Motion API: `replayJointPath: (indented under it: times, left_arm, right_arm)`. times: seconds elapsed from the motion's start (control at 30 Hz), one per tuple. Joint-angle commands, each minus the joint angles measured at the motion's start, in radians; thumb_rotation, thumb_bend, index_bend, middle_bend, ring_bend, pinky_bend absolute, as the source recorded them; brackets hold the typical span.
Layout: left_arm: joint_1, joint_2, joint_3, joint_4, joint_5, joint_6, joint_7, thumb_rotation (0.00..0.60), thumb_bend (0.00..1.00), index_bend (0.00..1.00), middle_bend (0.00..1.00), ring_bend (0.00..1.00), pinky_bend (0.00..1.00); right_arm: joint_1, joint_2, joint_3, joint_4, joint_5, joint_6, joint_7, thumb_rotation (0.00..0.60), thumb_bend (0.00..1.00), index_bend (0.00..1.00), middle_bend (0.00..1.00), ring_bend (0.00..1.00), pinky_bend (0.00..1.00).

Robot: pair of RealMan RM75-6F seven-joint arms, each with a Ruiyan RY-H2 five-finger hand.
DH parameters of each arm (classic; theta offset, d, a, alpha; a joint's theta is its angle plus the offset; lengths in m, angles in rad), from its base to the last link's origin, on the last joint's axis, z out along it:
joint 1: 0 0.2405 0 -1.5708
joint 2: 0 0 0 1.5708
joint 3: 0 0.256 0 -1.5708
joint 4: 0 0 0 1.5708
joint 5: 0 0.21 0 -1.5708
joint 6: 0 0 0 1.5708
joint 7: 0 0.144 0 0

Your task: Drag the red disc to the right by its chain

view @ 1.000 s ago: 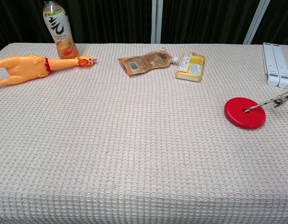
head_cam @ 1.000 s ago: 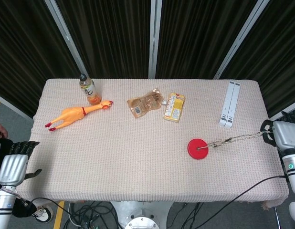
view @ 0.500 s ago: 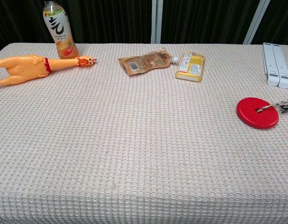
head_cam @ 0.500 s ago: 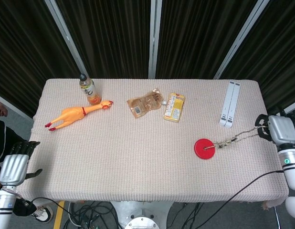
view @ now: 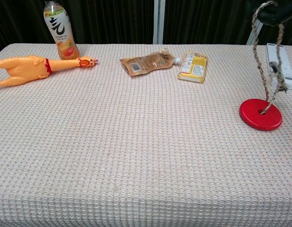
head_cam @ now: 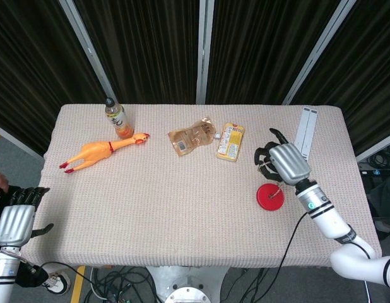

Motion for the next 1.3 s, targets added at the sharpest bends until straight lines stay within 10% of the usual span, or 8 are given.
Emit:
replayJointPath:
  times: [0.03,0.17,0.33,0.87,1.3]
  left_arm:
    - [0.001,-0.002,0.001,0.002,0.0,0.0,-0.002,0.6,0.01,0.19,0.17,0.13,0.15]
    - [0.001,0.0,0.002,0.006,0.0,-0.002,-0.006,0.6,0.01,0.19,0.17,0.13,0.15]
    - [0.0,0.002,0.0,0.007,0.0,-0.002,-0.012,0.6,0.01,0.19,0.17,0.13,0.15]
    - [0.001,0.0,-0.001,0.003,0.013,0.013,-0.008,0.6,0.01,0.19,0.17,0.13,0.15]
    - [0.001,0.017,-0.002,-0.011,0.039,0.037,-0.021,0.6,0.01,0.19,0.17,0.12,0.15]
  right_arm:
    - [0.021,-0.055,-0.004,0.005,-0.003,0.004,-0.072,0.6,0.53,0.97,0.95,0.4,0.06]
    - [0.018,-0.053,-0.043,0.016,-0.01,-0.027,-0.09,0.6,0.34,0.77,0.82,0.32,0.02]
    - [0.045,0.066,-0.083,-0.041,0.075,-0.187,-0.13,0.6,0.0,0.02,0.1,0.0,0.0]
    - [-0.204,0.153,-0.182,-0.092,-0.099,0.154,-0.06,0.6,0.0,0.0,0.0,0.0,0.0]
    - [-0.521,-0.097,-0.263,0.221,-0.138,0.546,-0.176,0.6,0.0,0.0,0.0,0.0,0.0]
